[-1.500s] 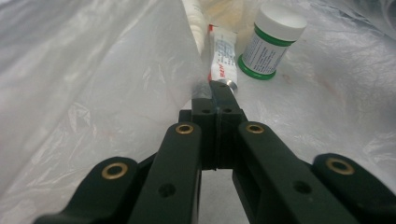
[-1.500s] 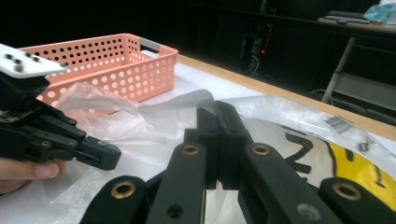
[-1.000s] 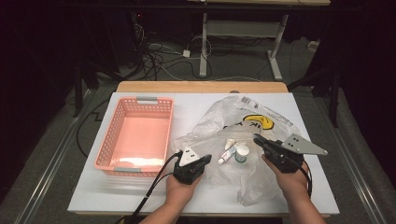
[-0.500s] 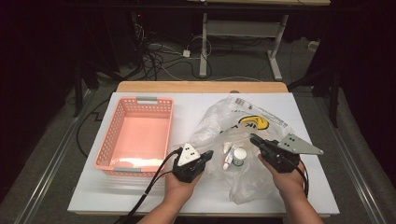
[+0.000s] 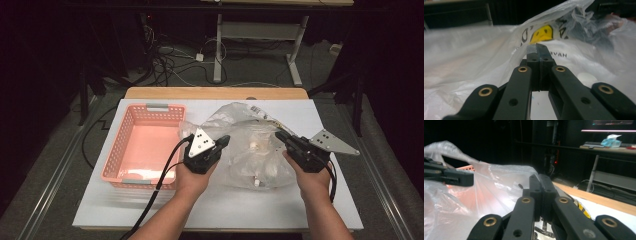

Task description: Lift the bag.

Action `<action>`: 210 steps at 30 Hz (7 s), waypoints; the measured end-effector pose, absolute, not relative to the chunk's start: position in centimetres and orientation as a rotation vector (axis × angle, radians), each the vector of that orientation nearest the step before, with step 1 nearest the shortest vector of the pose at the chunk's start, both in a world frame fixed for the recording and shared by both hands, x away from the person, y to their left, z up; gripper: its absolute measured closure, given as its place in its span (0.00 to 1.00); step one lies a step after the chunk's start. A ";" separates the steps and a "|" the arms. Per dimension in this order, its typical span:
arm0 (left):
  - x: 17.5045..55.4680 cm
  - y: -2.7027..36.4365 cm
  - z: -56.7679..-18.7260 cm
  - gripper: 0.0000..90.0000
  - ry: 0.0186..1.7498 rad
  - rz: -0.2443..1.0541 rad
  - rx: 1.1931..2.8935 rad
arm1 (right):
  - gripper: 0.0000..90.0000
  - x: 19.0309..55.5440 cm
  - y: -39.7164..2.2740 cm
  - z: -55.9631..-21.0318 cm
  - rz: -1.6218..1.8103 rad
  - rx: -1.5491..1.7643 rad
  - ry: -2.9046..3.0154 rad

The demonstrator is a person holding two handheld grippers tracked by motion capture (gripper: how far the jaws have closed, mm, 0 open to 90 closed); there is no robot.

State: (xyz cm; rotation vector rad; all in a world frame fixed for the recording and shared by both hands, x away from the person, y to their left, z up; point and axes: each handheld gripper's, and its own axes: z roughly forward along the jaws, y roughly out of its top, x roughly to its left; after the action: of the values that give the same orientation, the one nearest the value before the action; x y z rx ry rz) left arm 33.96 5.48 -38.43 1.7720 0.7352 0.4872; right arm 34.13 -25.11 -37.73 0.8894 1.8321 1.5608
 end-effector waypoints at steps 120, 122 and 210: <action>31.6 8.7 -36.4 0.24 0.720 0.451 1.724 | 1.00 40.1 -26.5 -33.4 1.406 0.975 1.667; 30.9 8.8 -37.0 0.19 0.717 0.449 1.725 | 1.00 40.1 -26.4 -33.5 1.409 0.972 1.672; 29.0 7.2 -47.8 0.00 0.801 0.291 1.912 | 0.00 30.3 -27.9 -46.4 1.351 0.972 2.055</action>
State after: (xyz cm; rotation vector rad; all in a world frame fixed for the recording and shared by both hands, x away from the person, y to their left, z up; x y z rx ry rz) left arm 29.04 7.16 -47.82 1.9122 0.8013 0.2909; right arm 30.26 -27.92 -46.44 0.9721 2.0546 1.3510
